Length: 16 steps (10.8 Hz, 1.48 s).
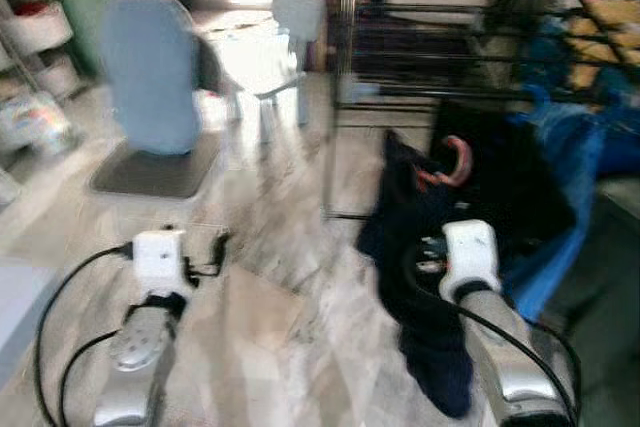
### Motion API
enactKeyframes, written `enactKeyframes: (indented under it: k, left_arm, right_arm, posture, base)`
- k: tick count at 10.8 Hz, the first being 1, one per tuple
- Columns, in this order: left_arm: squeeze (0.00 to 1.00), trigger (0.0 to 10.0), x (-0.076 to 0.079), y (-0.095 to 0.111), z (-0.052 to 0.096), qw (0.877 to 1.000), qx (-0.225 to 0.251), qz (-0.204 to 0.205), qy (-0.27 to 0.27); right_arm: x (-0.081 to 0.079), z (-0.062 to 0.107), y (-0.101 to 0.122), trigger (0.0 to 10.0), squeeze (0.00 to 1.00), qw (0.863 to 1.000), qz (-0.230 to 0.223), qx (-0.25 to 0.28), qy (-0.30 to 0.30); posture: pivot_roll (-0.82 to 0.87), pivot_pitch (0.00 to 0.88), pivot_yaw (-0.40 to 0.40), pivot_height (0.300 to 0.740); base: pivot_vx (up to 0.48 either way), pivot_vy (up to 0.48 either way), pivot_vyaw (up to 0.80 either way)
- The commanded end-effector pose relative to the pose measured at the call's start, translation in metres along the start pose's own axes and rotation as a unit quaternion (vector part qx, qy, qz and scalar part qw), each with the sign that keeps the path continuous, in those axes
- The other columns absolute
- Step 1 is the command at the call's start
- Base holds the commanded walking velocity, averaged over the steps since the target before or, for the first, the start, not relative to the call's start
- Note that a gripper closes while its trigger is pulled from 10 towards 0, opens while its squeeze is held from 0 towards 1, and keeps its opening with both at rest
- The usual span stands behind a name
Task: Hang hanger
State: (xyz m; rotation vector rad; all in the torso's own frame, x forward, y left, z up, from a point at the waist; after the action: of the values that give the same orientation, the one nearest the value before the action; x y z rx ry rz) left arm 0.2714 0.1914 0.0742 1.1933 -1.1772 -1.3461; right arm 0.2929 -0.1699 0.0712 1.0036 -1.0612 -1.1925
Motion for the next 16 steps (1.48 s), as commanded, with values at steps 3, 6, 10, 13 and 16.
enactKeyframes:
  k: [3,6,10,13,16]
  left_arm:
    - [0.00,10.0,0.011,0.004,-0.006,1.000,0.008,-0.002,-0.017]
    - [0.00,10.0,0.011,0.003,-0.010,1.000,0.002,0.011,-0.018]
    - [0.00,10.0,0.011,0.003,-0.012,1.000,-0.001,0.013,-0.026]
    - [0.00,10.0,0.015,0.003,-0.014,0.999,-0.001,0.007,-0.035]
    - [0.00,10.0,0.020,-0.001,-0.014,0.999,-0.017,0.024,-0.040]
  right_arm:
    - [0.011,0.002,0.007,10.0,0.00,1.000,0.006,0.017,-0.017]
    - [0.007,0.003,0.006,10.0,0.00,1.000,0.006,0.015,-0.008]
    - [0.004,0.003,0.004,10.0,0.00,1.000,0.002,0.010,-0.002]
    - [0.004,0.003,0.002,10.0,0.00,1.000,0.004,0.008,-0.003]
    - [0.004,0.002,0.001,10.0,0.00,1.000,0.010,0.003,-0.005]
  posture:
    - [-0.14,0.000,0.022,0.740]
    - [-0.14,0.000,0.022,0.740]
    - [-0.14,0.000,0.027,0.740]
    - [-0.14,0.000,0.030,0.740]
    - [-0.14,0.000,0.027,0.740]
  base:
    - [0.453,0.000,0.00]
    - [0.390,0.213,0.00]
    - [0.330,0.349,0.00]
    - [0.320,0.359,0.00]
    - [0.000,0.000,0.00]
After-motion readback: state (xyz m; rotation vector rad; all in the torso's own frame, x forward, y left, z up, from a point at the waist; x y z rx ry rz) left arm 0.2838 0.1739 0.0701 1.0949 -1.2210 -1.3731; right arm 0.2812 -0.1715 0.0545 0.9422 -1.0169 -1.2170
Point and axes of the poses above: a point about 5 cm out from each wrist's last joint towards the gripper, its own z axis pointing back from the gripper into the wrist, its own y axis along the axis of the wrist's last joint, x = y × z, the point moved 1 cm from there along -z, pointing out of the wrist towards the gripper, and after that the axes turned 4 degrees about -z, right-handed, at the moved point
